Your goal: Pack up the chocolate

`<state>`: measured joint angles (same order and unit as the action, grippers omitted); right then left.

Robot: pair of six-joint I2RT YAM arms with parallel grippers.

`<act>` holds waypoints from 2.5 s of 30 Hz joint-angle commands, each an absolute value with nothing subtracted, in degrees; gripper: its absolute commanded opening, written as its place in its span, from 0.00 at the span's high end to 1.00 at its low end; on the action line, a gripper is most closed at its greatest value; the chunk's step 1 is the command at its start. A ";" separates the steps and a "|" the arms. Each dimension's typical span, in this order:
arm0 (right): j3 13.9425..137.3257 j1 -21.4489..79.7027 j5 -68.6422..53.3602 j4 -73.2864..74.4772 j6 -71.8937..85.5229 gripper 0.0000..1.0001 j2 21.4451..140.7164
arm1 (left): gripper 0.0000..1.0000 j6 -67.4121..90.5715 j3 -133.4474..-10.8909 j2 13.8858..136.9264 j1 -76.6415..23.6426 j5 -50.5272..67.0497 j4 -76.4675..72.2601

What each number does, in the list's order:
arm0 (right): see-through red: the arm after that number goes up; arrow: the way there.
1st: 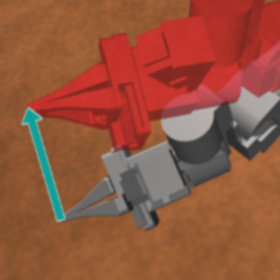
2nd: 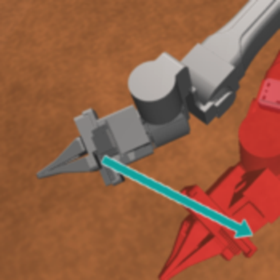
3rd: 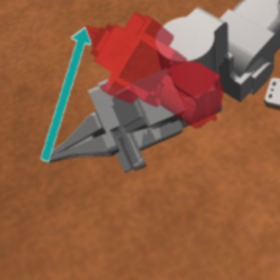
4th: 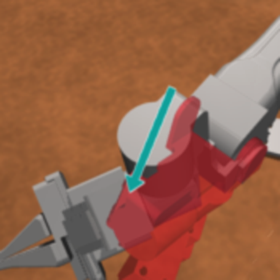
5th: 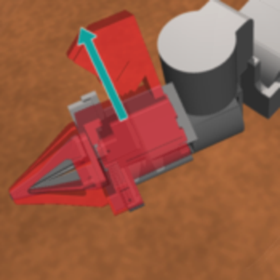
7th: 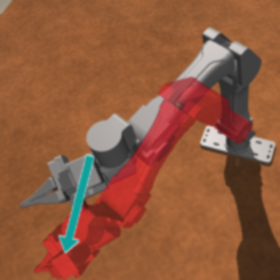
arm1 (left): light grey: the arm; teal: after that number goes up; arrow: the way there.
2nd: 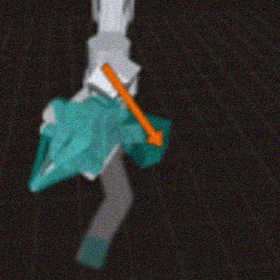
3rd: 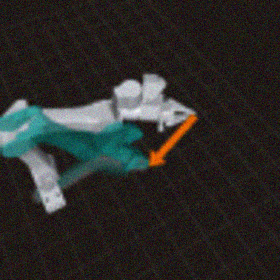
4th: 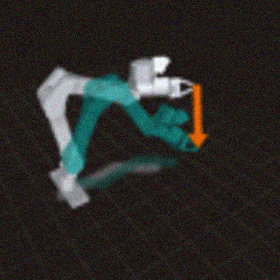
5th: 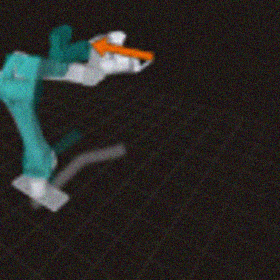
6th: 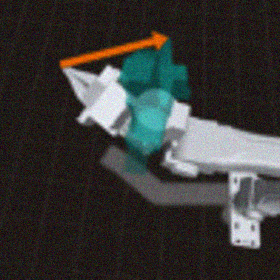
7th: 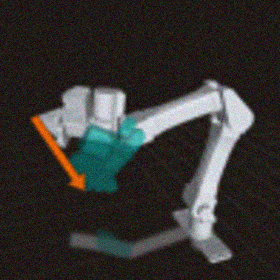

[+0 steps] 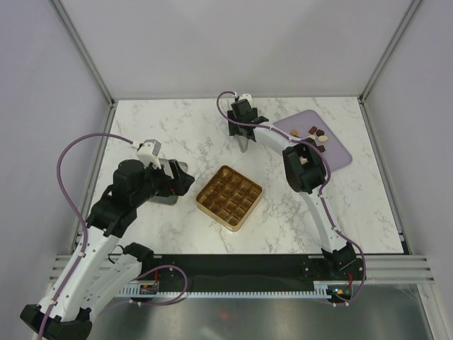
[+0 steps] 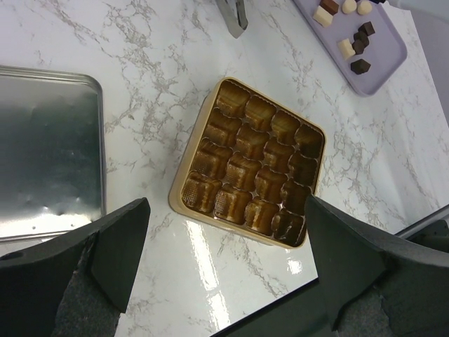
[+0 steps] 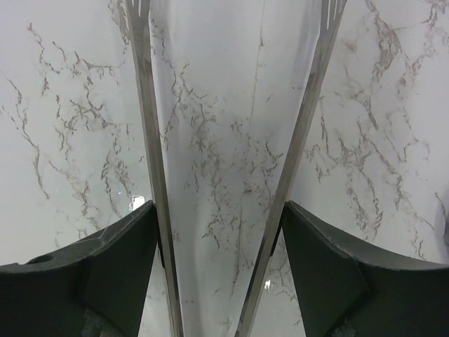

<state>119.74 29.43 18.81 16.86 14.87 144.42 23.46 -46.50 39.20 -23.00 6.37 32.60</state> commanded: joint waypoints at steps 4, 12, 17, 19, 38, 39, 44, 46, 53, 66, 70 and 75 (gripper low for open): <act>120.06 29.18 17.41 20.03 11.43 0.26 139.77 | 0.00 21.45 -46.41 38.41 -23.29 5.10 32.17; 116.28 28.74 13.20 26.09 8.09 0.30 126.57 | 0.00 21.18 -46.58 38.14 -23.29 4.39 32.26; 110.23 28.74 10.11 33.22 10.10 0.33 118.14 | 0.00 18.82 -47.46 38.14 -23.20 5.71 32.95; 105.33 28.74 8.54 34.18 10.63 0.34 113.93 | 0.00 17.32 -47.64 37.97 -23.20 5.10 34.27; 77.79 23.21 13.01 45.17 13.71 0.44 78.58 | 0.00 17.23 -46.06 35.42 -23.29 5.10 34.37; 77.61 21.46 13.44 45.70 13.62 0.44 77.79 | 0.00 17.23 -46.05 35.51 -23.29 5.01 34.37; 74.98 16.35 14.51 49.48 14.76 0.45 74.36 | 0.00 17.14 -46.06 36.04 -23.29 5.10 34.54; 72.96 15.82 14.76 50.01 15.29 0.45 72.69 | 0.00 17.14 -46.05 35.95 -23.29 5.27 34.54; 67.60 15.03 13.98 51.06 17.66 0.46 69.44 | 0.00 17.31 -46.05 36.04 -23.29 5.36 34.45; 60.38 15.03 11.34 48.96 18.81 0.47 66.80 | 0.00 17.31 -45.97 35.33 -23.29 5.36 34.54; 59.68 15.03 11.43 47.64 19.60 0.48 67.15 | 0.00 17.23 -45.97 35.33 -23.29 5.36 34.54; 56.52 15.03 10.72 44.56 20.56 0.48 68.20 | 0.00 17.31 -45.97 35.42 -23.29 5.27 34.54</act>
<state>58.15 15.20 11.33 47.90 19.00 67.37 19.57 -46.48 35.73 -23.00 5.52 34.41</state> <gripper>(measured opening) 0.526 0.993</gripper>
